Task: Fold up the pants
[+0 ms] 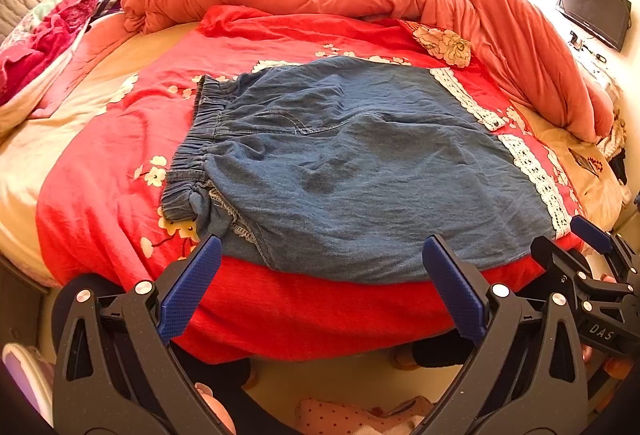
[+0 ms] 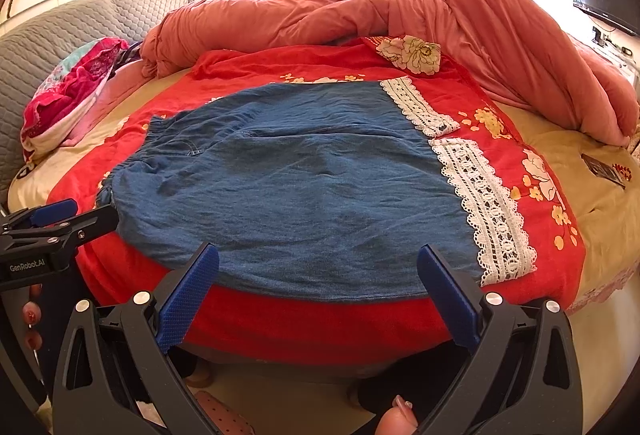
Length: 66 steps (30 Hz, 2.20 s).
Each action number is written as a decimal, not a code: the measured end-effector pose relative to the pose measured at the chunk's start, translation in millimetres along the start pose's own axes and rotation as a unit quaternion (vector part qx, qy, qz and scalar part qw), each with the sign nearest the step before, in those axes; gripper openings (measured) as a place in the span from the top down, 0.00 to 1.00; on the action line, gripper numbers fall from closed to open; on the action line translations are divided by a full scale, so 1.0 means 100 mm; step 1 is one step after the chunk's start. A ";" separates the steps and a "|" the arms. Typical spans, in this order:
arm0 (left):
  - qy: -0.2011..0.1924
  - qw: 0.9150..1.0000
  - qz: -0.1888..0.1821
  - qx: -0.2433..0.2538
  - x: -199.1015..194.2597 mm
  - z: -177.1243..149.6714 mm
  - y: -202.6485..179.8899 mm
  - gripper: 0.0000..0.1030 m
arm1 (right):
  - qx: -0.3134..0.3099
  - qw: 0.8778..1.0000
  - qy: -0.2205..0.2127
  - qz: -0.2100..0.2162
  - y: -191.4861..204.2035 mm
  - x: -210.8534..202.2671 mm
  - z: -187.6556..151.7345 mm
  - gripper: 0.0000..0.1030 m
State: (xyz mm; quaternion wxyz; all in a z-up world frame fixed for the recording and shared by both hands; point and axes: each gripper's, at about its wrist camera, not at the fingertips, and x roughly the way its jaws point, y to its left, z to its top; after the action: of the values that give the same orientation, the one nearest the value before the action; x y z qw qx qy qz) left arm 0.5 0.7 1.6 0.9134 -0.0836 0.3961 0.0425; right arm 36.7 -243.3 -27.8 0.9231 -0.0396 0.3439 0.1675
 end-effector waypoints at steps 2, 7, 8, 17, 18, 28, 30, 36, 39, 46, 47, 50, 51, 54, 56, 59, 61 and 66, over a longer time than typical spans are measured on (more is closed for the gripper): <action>0.000 1.000 0.001 0.000 0.00 0.00 0.01 0.08 | 0.001 1.000 0.001 0.001 0.02 0.02 0.00 0.04; 0.000 1.000 0.001 -0.001 0.02 0.01 0.02 0.08 | 0.000 1.000 0.002 0.002 0.03 0.05 0.01 0.04; 0.001 1.000 0.002 -0.002 0.03 0.01 0.03 0.08 | 0.001 1.000 0.002 0.002 0.03 0.05 0.01 0.04; 0.007 1.000 0.001 -0.005 0.15 0.11 0.09 0.08 | -0.007 1.000 0.012 0.011 0.05 0.22 0.16 0.04; 0.008 1.000 0.003 -0.006 0.17 0.13 0.10 0.08 | -0.008 1.000 0.014 0.012 0.05 0.24 0.19 0.04; -0.005 0.999 0.019 -0.037 0.43 0.58 0.50 0.08 | -0.028 0.998 0.038 0.052 0.15 0.71 0.66 0.04; -0.006 0.998 0.030 -0.048 0.49 0.68 0.65 0.08 | -0.031 0.996 0.047 0.072 0.18 0.85 0.80 0.04; -0.001 0.996 0.063 -0.066 0.81 1.08 1.14 0.08 | -0.063 0.993 0.039 0.087 0.29 1.21 1.26 0.04; 0.019 0.996 0.067 -0.051 1.10 1.29 1.26 0.08 | -0.091 0.989 0.048 0.102 0.38 1.48 1.47 0.04; 0.073 0.997 0.022 -0.029 1.73 1.58 1.41 0.08 | -0.125 0.981 0.058 0.135 0.55 2.03 1.89 0.04; 0.078 0.997 0.016 -0.018 1.81 1.59 1.40 0.08 | -0.129 0.981 0.059 0.134 0.57 2.08 1.92 0.04; 0.076 0.997 0.018 -0.013 1.97 1.61 1.46 0.09 | -0.147 0.978 0.067 0.136 0.64 2.30 2.06 0.04; 0.076 0.997 0.012 -0.021 2.00 1.62 1.49 0.10 | -0.154 0.976 0.070 0.135 0.67 2.37 2.10 0.04; 0.076 0.997 -0.009 -0.030 2.12 1.66 1.56 0.47 | -0.176 0.971 0.077 0.141 0.77 2.55 2.19 0.04; 0.065 0.998 -0.016 -0.023 2.13 1.65 1.56 0.68 | -0.188 0.967 0.082 0.149 0.84 2.65 2.23 0.04; 0.036 0.999 -0.033 -0.024 1.97 1.67 1.56 0.76 | -0.210 0.961 0.093 0.155 0.96 2.82 2.30 0.04; -0.003 1.000 -0.023 -0.011 1.78 1.67 1.53 0.76 | -0.234 0.952 0.103 0.166 1.04 2.93 2.35 0.04; -0.053 0.998 -0.005 0.022 1.52 1.66 1.44 0.76 | -0.299 0.928 0.103 0.197 1.23 3.11 2.47 0.04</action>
State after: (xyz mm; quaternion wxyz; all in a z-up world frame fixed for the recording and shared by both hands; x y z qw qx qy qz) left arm 202.2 175.0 -15.5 0.9351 -0.0629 0.3471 0.0337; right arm 369.2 6.3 -36.5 0.7765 -0.2628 0.3717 0.4357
